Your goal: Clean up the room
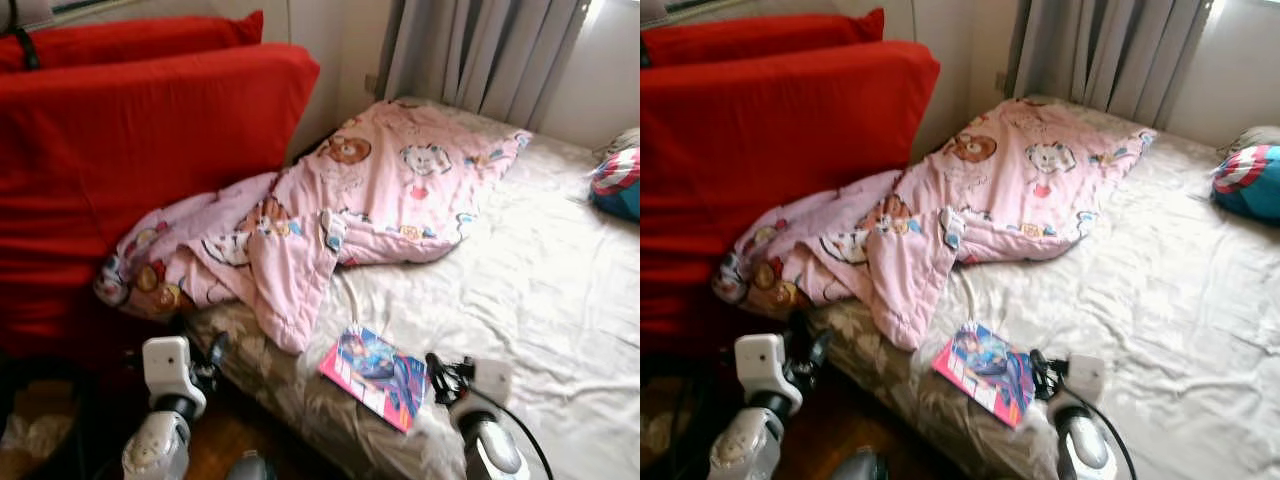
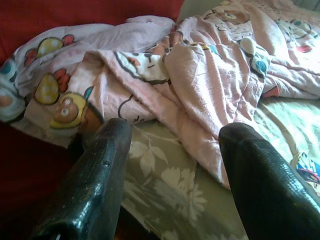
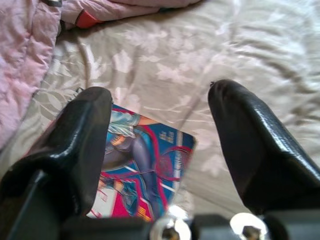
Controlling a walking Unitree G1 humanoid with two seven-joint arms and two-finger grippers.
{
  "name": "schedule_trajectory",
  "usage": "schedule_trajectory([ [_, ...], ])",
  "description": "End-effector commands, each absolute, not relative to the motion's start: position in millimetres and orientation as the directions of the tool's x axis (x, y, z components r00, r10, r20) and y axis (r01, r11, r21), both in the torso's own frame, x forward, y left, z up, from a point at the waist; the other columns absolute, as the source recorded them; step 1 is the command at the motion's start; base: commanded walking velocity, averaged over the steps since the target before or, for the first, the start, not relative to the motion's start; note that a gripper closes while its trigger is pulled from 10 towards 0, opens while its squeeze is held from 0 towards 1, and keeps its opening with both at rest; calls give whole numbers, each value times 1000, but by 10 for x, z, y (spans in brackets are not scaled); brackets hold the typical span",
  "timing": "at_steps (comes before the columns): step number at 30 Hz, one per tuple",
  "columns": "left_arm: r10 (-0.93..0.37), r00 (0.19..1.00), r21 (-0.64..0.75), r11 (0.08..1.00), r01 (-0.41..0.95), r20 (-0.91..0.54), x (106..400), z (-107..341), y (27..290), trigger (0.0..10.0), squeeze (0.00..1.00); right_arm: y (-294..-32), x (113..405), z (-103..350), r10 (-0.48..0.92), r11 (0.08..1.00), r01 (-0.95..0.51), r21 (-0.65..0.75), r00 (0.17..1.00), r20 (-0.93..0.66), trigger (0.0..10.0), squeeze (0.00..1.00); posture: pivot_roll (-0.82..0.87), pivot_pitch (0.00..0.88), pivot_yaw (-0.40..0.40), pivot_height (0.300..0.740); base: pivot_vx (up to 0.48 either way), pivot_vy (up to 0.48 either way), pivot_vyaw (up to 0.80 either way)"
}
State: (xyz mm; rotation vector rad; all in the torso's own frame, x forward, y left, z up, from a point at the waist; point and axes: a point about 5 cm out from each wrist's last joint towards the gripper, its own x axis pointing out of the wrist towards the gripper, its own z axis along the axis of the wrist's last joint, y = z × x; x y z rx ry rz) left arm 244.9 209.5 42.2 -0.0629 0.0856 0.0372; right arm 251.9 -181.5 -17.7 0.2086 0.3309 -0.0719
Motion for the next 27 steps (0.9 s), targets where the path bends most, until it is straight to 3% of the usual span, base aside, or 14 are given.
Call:
schedule_trajectory([
  [1, 24, 995, -75, 997, -31, -95, 2446, 413, 2051, 10000, 0, -1939, 2402, -295, -90, 964, 182, 194, 910, -404, 10000, 0, -10, 82, -34, 649, 0, 0, 0],
  [6, 20, 996, -76, 997, -27, -91, 2451, 428, 2029, 10000, 0, -1912, 2443, -348, -61, 961, 181, 210, 877, -476, 10000, 0, 9, 99, -36, 649, 0, 0, 0],
  [7, 19, 996, -76, 997, -26, -89, 2453, 435, 2025, 10000, 0, -1901, 2448, -355, -55, 960, 179, 214, 873, -485, 10000, 1000, 18, 102, -39, 649, 0, 0, 0],
  [15, 19, 999, -63, 998, -22, -47, 2480, 584, 2062, 10000, 0, -1800, 2553, -342, -16, 959, 163, 233, 848, -529, 10000, 1000, 79, 143, -41, 649, 0, 0, 0],
  [23, 2, 1000, -49, 999, -4, -24, 2393, 736, 2058, 10000, 0, -1839, 2527, -385, -57, 946, 229, 230, 814, -577, 10000, 1000, 111, 251, -23, 649, 0, 0, 0],
  [24, 3, 1000, -49, 999, -4, -20, 2381, 782, 2068, 10000, 0, -1845, 2537, -377, -66, 944, 239, 230, 816, -574, 10000, 361, 105, 275, -24, 649, 0, 0, 0],
  [25, 3, 1000, -49, 999, -4, -20, 2378, 799, 2070, 10000, 0, -1848, 2543, -373, -70, 943, 242, 230, 817, -573, 10000, 361, 105, 275, -24, 649, 0, 0, 0],
  [26, 4, 1000, -50, 999, -5, -18, 2368, 815, 2069, 10000, 0, -1853, 2547, -368, -72, 942, 244, 231, 818, -571, 10000, 0, 109, 289, -26, 649, 0, 0, 0],
  [27, 4, 1000, -53, 999, -5, -18, 2375, 823, 2065, 10000, 0, -1858, 2560, -359, -76, 942, 247, 229, 819, -569, 10000, 0, 109, 289, -26, 649, 0, 0, 0],
])
